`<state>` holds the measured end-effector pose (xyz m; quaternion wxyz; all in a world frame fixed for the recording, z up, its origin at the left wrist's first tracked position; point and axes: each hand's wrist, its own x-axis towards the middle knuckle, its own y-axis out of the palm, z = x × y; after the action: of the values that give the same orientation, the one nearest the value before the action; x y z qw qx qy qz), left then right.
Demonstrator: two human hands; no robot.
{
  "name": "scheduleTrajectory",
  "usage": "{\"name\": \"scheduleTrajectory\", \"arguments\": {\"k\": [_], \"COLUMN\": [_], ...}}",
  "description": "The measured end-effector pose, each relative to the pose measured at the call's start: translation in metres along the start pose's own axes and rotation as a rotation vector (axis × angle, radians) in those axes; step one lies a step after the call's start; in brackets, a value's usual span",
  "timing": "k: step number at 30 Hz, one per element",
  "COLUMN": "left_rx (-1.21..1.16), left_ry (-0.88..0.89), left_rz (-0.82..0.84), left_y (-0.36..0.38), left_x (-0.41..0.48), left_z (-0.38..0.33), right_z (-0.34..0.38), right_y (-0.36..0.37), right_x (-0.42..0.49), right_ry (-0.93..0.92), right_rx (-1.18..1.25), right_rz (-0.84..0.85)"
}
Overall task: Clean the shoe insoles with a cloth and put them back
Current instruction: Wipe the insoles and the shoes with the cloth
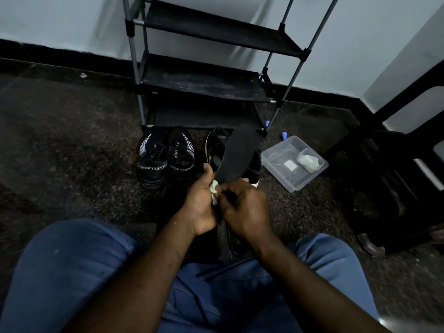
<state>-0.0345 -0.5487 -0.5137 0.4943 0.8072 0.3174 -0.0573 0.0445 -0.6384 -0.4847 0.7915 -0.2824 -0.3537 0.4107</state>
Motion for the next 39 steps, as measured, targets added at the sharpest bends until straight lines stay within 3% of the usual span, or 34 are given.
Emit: {"name": "scheduleTrajectory", "arguments": {"k": [5,9,21,25,30,39], "left_rx": [0.006,0.013,-0.027,-0.002,-0.005,-0.047], "left_ry": [0.051,0.045,-0.011,0.042,0.079,0.001], "left_rz": [-0.045,-0.016,-0.059,-0.078,-0.099,-0.117], "left_y": [0.009,0.014,0.002,0.006,0.002,0.001], "left_x": [-0.003,-0.008,0.000,-0.004,-0.002,0.000], "left_z": [0.000,0.004,0.001,0.006,0.004,-0.003], "right_z": [0.000,-0.003,0.008,0.009,0.014,0.006], "right_y": [-0.001,0.000,0.006,0.007,0.011,0.019], "right_x": [0.004,0.022,0.001,0.020,0.023,-0.006], "right_ry": [-0.031,0.084,0.072,0.183,0.053,0.009], "right_rx": [-0.095,-0.193,-0.056,-0.034,-0.118,-0.185], "right_rz": [0.017,-0.061,-0.024,-0.061,-0.004,-0.001]}}
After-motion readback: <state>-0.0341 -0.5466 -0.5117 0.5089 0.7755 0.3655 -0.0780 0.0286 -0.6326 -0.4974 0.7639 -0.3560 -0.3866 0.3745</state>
